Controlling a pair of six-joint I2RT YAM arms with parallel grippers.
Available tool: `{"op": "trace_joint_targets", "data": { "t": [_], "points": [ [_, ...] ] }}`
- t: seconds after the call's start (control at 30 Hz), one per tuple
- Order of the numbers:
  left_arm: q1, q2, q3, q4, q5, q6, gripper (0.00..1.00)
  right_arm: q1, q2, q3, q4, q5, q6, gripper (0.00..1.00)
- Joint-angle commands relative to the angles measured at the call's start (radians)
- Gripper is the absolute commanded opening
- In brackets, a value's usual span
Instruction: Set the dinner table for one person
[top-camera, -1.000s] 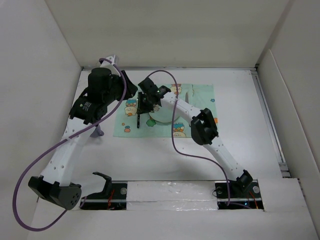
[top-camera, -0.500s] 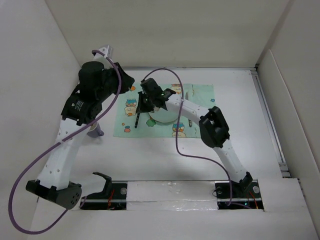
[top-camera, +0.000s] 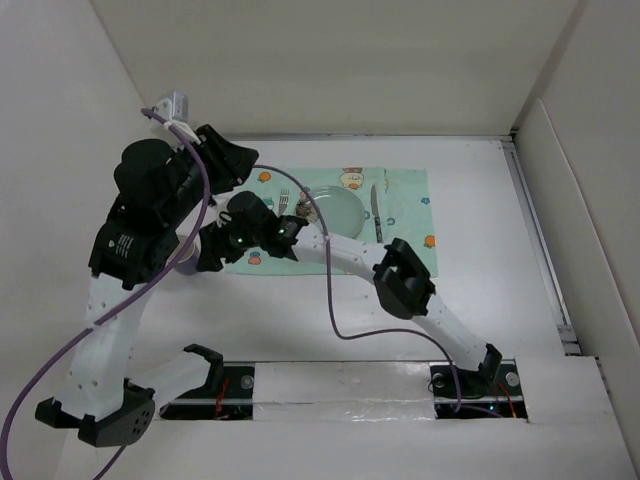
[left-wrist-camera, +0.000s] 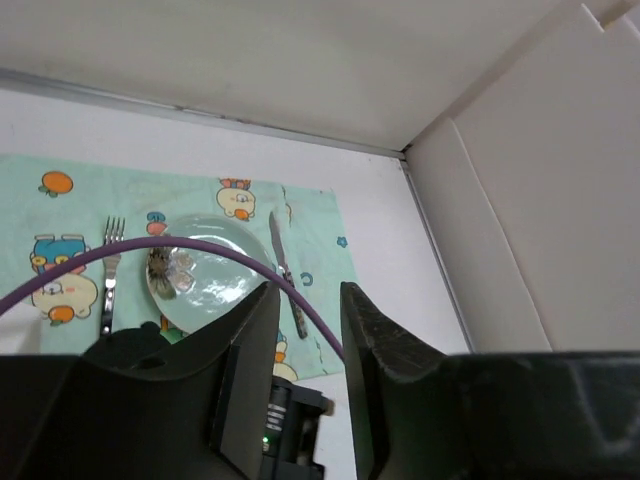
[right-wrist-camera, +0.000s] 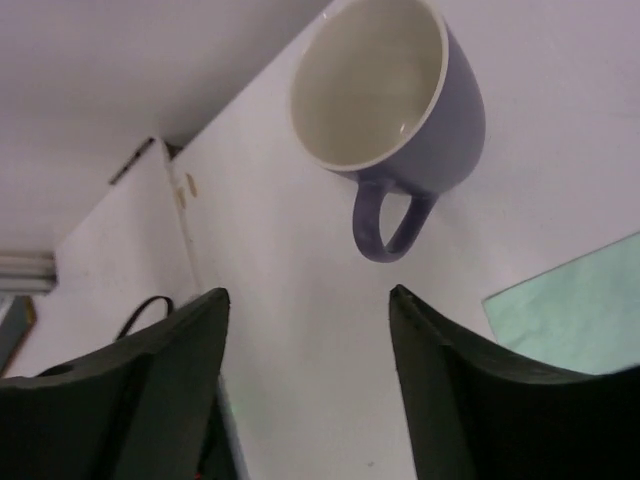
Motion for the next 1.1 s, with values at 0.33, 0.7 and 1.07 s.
{"op": "trace_joint_targets", "data": {
  "t": [0.33, 0.7, 1.07],
  "points": [
    [0.003, -0.091, 0.005, -0.103, -0.082, -0.026, 0.31, 0.044, 0.246, 0.329, -0.031, 0.086, -0.167, 0.78],
    [0.003, -0.106, -0.018, -0.128, -0.151, 0.014, 0.31, 0.063, 0.312, 0.357, 0.044, 0.194, -0.165, 0.59],
    [0.003, -0.115, -0.035, -0.087, -0.188, 0.043, 0.31, 0.054, 0.033, 0.133, 0.271, 0.230, -0.061, 0.00]
  ]
}}
